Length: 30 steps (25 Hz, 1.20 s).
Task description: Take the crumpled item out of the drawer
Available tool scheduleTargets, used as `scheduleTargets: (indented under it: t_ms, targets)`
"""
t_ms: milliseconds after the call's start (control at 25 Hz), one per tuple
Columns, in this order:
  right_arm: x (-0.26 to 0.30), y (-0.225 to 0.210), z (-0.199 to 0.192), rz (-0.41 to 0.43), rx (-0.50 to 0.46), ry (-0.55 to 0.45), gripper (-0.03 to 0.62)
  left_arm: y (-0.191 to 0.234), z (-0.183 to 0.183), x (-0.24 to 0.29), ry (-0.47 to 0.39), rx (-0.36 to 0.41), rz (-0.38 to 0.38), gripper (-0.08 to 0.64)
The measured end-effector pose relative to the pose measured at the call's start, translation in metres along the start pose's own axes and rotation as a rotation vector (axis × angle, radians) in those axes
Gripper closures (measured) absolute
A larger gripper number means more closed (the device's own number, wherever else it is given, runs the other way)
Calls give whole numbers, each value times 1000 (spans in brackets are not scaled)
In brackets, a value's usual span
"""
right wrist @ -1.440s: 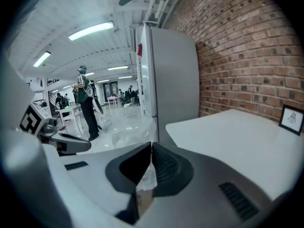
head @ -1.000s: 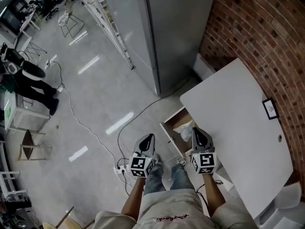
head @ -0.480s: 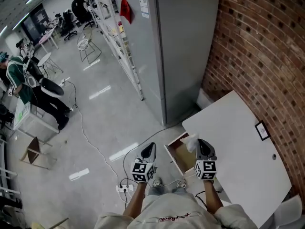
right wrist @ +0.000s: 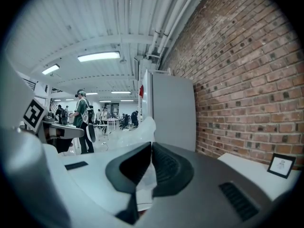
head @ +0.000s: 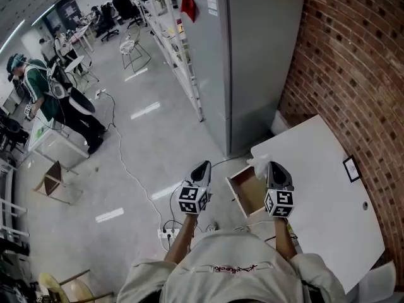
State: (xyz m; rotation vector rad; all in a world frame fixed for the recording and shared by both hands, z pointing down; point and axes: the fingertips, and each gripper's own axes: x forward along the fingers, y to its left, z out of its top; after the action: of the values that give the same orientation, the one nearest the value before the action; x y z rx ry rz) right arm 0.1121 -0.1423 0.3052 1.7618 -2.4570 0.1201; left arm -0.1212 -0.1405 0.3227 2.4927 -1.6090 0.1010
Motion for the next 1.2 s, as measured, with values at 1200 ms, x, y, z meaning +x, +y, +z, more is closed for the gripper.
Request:
scheduleTargets:
  t_ms: [1200]
  targets:
    - [25, -5, 19, -18, -3, -18, 577, 11, 28, 31, -35, 21, -30, 551]
